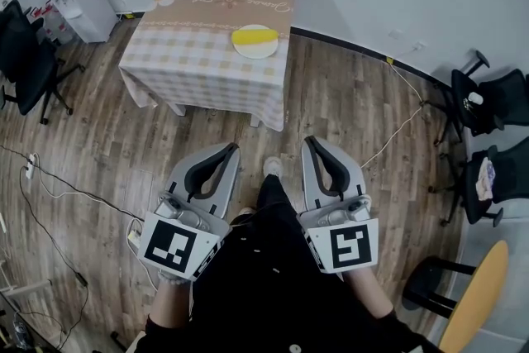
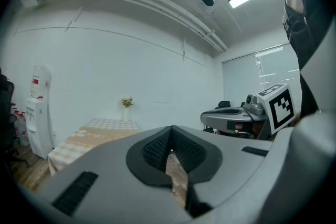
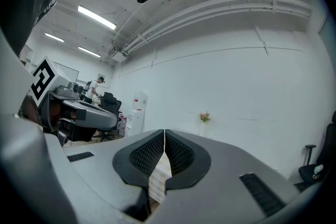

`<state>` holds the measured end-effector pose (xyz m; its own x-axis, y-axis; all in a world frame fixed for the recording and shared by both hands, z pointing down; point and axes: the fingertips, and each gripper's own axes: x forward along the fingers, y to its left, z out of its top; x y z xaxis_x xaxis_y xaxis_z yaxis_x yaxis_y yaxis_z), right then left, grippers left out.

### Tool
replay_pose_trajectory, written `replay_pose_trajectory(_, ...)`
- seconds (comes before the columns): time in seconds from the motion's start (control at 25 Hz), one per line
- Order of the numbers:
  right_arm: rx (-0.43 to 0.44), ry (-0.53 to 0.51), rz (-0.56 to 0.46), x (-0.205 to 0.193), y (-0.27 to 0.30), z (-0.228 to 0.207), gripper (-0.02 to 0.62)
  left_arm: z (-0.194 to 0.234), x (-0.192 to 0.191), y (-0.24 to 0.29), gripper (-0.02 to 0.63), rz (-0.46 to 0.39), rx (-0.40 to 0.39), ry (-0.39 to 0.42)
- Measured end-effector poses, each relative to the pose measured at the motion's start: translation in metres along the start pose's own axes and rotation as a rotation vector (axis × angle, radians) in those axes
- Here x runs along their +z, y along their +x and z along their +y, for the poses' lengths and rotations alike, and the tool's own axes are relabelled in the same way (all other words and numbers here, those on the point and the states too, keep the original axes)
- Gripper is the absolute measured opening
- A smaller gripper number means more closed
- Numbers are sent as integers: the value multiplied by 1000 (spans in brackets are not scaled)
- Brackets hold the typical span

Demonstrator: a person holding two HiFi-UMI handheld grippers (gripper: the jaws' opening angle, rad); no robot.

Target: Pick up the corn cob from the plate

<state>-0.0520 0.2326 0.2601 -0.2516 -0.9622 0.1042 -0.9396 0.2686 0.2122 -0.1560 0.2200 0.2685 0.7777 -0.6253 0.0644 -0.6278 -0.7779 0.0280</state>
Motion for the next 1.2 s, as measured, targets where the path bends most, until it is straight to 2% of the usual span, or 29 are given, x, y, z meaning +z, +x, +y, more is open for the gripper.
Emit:
replay_pose_trajectory(0.32, 22, 5, -33, -2, 23, -16, 43, 11, -3, 21, 12, -2, 22, 1)
replay_pose_trajectory(0.68, 32, 4, -74, -2, 61, -52, 43, 30, 2, 67, 12, -7, 39, 7)
replay_pose_trajectory(0.8, 57, -3, -32, -7, 79, -63, 43, 40, 4, 87, 12, -10, 50, 7)
replay_pose_trajectory(1.2, 111, 0, -20, -14, 140, -115, 43, 68, 9, 159, 12, 1, 90, -3)
